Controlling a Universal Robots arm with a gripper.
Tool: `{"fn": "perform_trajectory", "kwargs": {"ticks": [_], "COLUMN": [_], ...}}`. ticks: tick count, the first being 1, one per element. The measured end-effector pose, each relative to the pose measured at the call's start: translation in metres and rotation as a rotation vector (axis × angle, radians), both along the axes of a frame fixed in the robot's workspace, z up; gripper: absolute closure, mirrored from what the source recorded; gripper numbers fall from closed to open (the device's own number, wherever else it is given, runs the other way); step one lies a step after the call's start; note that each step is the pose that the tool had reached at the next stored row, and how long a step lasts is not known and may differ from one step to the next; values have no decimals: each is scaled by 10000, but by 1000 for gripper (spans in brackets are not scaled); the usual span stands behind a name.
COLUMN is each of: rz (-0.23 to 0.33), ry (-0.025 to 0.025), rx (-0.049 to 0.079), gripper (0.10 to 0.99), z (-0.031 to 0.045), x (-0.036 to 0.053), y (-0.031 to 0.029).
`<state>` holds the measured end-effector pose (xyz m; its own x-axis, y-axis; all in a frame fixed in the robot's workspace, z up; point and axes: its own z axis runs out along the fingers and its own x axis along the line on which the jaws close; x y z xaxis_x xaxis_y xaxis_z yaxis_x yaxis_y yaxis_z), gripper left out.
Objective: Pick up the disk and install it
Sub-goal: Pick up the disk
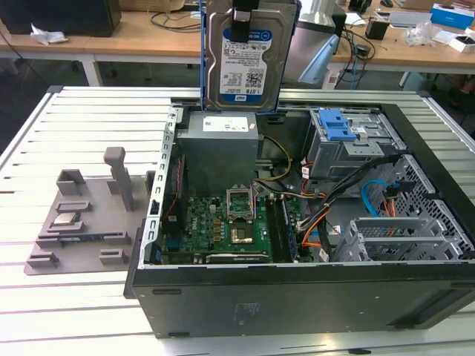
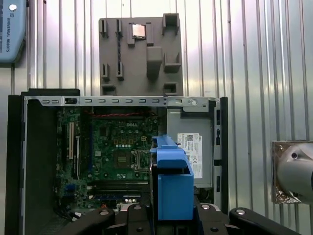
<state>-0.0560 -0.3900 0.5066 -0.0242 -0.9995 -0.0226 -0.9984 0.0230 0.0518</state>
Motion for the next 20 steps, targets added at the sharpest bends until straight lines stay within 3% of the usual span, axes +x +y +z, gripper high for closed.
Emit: {"fn": "perform_trajectory", "kwargs": {"ticks": [10, 20], "rz": [-1, -1], "ry": [0, 0], "rx": [-1, -8], "gripper": [722, 722], "z": [-4, -7], "x": [0, 0], "y": [-170, -458]}}
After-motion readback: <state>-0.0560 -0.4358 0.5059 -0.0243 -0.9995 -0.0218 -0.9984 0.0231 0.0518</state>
